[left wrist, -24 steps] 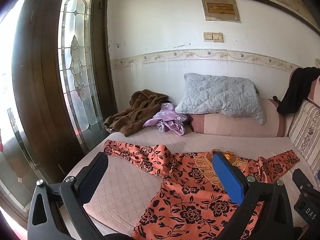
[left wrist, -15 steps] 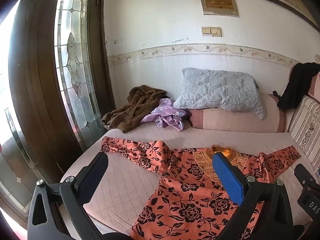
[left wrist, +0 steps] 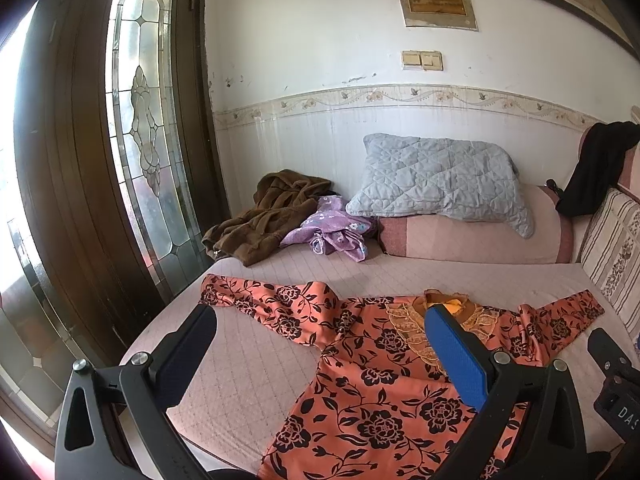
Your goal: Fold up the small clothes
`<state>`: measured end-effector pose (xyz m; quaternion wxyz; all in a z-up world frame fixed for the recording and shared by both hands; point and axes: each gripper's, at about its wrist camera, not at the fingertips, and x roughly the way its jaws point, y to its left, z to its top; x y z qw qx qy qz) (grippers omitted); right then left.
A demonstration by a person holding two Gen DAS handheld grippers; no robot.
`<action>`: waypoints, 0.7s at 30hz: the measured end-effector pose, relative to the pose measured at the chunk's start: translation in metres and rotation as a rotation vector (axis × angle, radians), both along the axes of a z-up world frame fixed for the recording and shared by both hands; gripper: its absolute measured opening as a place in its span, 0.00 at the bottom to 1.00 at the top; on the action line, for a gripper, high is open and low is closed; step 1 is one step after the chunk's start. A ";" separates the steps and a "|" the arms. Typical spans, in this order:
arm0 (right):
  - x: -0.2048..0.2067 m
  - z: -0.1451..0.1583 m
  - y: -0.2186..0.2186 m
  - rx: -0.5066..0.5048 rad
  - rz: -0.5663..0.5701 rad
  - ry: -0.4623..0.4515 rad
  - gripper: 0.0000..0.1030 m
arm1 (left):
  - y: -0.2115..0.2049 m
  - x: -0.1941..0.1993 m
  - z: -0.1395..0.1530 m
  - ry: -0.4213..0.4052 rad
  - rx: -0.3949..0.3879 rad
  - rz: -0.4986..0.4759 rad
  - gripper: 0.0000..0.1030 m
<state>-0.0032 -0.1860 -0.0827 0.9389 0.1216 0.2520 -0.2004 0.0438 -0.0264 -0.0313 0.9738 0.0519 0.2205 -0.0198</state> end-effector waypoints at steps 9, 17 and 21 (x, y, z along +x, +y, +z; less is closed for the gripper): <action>0.012 -0.006 -0.005 -0.031 0.000 0.006 1.00 | -0.002 0.014 -0.010 0.017 0.007 0.004 1.00; 0.029 -0.015 -0.016 -0.036 -0.006 0.031 1.00 | -0.011 0.032 -0.023 0.045 0.024 0.005 1.00; 0.039 -0.018 -0.020 -0.027 -0.006 0.037 1.00 | -0.015 0.041 -0.028 0.057 0.025 0.004 1.00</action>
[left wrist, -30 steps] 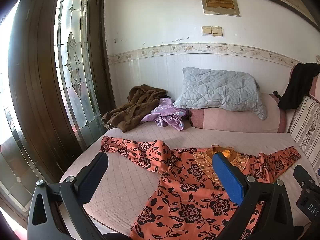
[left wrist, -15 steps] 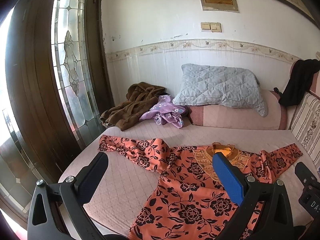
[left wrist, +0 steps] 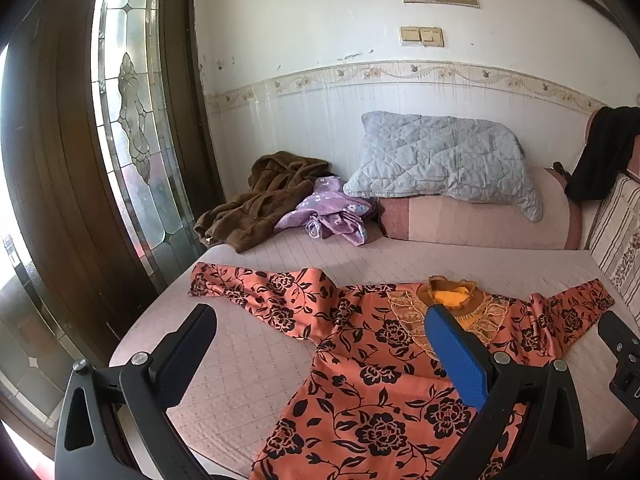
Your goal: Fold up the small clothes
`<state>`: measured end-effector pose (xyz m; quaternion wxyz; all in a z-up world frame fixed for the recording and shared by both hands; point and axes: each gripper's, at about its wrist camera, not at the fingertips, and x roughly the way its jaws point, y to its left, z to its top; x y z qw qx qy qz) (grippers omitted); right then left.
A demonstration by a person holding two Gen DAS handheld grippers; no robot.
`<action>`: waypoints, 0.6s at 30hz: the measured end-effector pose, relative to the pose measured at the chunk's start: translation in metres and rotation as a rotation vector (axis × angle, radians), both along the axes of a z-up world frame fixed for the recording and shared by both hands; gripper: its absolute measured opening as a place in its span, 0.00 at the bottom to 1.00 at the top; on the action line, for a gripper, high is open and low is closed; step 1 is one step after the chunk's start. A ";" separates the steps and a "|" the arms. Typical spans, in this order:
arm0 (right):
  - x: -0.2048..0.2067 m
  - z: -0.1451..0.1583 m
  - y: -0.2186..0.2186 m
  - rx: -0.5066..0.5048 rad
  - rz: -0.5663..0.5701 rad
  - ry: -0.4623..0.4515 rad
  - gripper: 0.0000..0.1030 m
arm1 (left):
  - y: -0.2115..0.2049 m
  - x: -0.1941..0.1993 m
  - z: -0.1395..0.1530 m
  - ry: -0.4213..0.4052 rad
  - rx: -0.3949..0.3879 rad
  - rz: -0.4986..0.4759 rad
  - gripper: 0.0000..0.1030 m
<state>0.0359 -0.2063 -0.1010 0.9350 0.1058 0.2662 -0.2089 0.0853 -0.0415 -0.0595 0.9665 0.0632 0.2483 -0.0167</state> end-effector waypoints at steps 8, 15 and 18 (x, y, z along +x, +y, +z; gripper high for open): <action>0.022 -0.015 -0.023 0.053 0.002 0.003 1.00 | -0.017 0.034 -0.024 0.050 0.027 -0.006 1.00; 0.040 -0.049 -0.092 0.192 -0.011 -0.014 1.00 | -0.035 0.094 -0.074 0.195 0.016 -0.064 1.00; 0.045 -0.084 -0.160 0.346 -0.026 -0.058 1.00 | -0.046 0.140 -0.129 0.368 0.021 -0.081 1.00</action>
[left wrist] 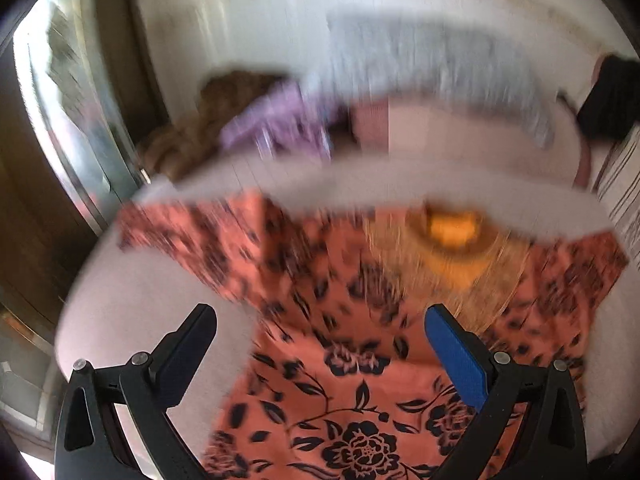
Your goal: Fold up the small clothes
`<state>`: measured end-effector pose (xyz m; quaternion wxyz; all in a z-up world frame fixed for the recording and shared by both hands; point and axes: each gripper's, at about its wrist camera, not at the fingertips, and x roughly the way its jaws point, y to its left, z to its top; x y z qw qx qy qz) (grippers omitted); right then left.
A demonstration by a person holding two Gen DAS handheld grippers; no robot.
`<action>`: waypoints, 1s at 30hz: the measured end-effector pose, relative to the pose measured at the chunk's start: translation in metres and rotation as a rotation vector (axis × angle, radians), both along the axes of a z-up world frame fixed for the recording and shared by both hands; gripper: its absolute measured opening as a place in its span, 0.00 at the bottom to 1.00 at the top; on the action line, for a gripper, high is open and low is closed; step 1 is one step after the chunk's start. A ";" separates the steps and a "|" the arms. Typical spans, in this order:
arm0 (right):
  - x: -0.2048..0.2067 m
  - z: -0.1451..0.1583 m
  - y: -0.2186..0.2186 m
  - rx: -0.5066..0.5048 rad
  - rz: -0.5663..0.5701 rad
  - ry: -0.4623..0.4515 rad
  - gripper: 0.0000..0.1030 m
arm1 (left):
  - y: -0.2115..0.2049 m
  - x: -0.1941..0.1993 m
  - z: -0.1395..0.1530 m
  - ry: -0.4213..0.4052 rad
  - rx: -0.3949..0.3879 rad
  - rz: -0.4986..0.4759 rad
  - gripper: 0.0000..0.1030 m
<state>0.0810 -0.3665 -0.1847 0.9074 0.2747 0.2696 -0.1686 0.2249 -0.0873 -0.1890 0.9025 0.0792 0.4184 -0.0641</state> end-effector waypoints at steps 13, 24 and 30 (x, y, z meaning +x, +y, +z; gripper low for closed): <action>0.003 -0.160 -0.304 0.538 -0.477 -0.045 0.69 | -0.009 0.064 -0.133 0.246 0.063 0.014 1.00; 0.068 -0.173 -0.352 0.313 -0.524 0.014 0.07 | -0.005 0.066 -0.140 0.211 0.054 0.008 1.00; 0.075 -0.090 -0.284 0.226 -0.337 -0.152 0.06 | 0.004 0.059 -0.103 0.082 0.116 0.020 1.00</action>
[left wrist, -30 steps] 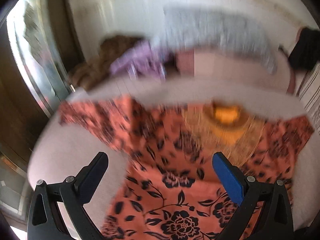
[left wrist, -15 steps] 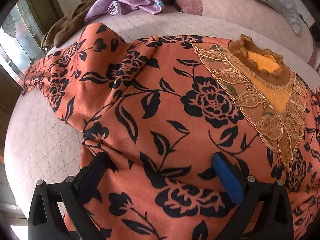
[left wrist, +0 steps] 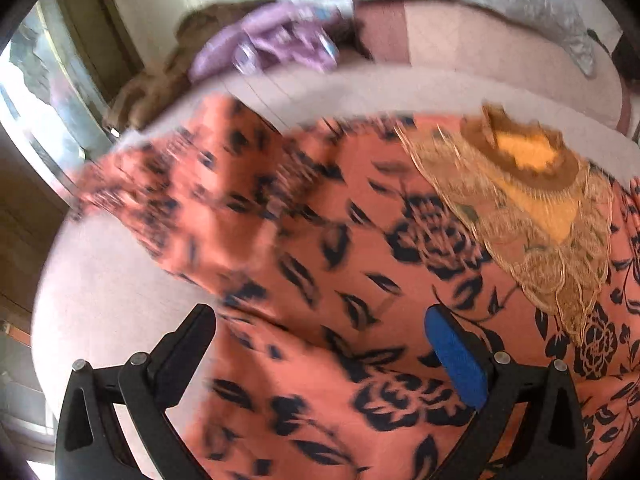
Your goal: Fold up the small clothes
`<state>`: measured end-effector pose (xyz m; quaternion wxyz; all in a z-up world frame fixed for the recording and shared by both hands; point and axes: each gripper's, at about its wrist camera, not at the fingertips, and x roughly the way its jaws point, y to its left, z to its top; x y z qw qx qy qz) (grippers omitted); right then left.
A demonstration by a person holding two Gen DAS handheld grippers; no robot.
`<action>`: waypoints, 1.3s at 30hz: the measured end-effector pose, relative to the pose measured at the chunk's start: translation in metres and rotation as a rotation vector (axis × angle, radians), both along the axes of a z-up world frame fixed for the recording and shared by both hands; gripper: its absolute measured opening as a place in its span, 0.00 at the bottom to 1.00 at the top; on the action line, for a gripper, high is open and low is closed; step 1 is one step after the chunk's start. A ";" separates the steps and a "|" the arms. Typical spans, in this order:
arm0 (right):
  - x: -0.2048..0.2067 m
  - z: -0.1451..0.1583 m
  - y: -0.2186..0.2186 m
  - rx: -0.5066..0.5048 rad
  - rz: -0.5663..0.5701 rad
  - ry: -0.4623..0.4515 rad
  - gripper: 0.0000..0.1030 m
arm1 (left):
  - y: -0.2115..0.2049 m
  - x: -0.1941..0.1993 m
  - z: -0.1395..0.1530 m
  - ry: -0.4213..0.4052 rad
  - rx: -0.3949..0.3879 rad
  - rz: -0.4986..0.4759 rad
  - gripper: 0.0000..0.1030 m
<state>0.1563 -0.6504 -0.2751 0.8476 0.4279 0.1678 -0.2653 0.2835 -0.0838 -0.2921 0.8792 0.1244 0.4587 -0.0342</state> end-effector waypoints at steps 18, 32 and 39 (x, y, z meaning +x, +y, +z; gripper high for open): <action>0.135 -0.012 0.476 0.163 0.874 0.042 0.81 | 0.167 0.010 0.046 -0.204 -0.030 0.336 1.00; 0.065 -0.019 0.303 -0.088 0.561 0.248 0.30 | 0.056 0.035 -0.001 0.122 -0.360 -0.060 0.31; 0.060 -0.082 0.241 0.092 0.482 0.398 0.28 | 0.019 0.044 -0.027 0.139 -0.303 -0.106 0.44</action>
